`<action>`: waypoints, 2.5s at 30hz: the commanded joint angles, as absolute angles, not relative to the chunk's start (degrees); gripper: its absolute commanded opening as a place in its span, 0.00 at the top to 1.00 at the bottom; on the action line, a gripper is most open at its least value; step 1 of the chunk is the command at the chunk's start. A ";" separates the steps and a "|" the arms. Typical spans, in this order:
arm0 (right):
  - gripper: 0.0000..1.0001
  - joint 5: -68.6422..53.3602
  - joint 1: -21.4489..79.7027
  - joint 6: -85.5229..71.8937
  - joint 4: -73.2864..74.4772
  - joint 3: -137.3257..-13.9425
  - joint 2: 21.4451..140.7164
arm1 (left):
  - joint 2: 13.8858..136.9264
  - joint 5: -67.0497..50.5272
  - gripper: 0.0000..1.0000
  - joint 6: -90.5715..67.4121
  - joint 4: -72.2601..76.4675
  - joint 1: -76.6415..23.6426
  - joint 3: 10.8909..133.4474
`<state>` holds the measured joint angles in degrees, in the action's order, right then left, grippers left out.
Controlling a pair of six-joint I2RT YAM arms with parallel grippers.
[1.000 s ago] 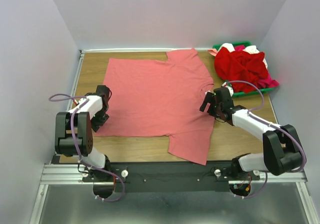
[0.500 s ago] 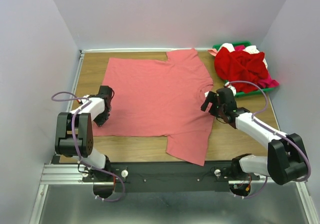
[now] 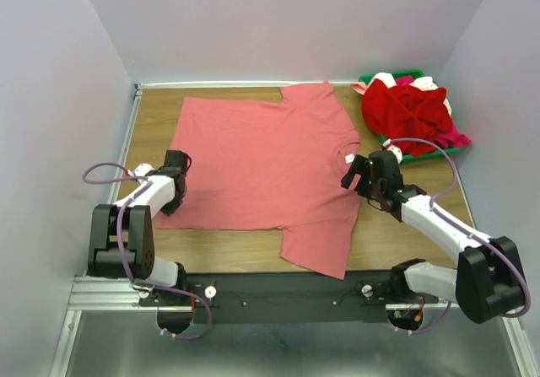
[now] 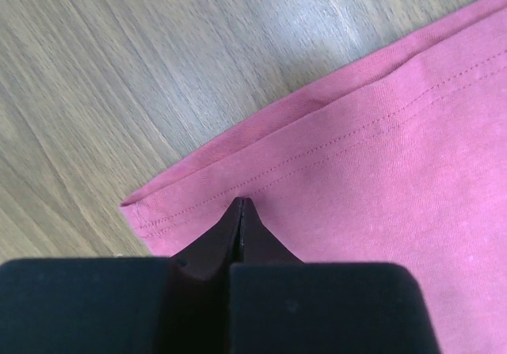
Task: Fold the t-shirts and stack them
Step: Flatten the tshirt out, then fold the tshirt
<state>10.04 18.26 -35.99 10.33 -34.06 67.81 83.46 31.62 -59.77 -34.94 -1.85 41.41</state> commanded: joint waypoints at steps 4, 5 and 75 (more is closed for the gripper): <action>0.00 8.53 17.93 -34.37 11.69 -33.40 64.87 | 71.04 27.77 1.00 -63.37 -32.35 -5.36 35.95; 0.00 8.09 18.02 -34.19 11.69 -33.22 64.25 | 68.84 27.60 1.00 -63.11 -32.26 -5.54 35.77; 1.00 37.18 59.86 -43.60 36.21 -51.06 72.07 | 53.08 24.08 1.00 -57.04 -22.24 -5.80 34.80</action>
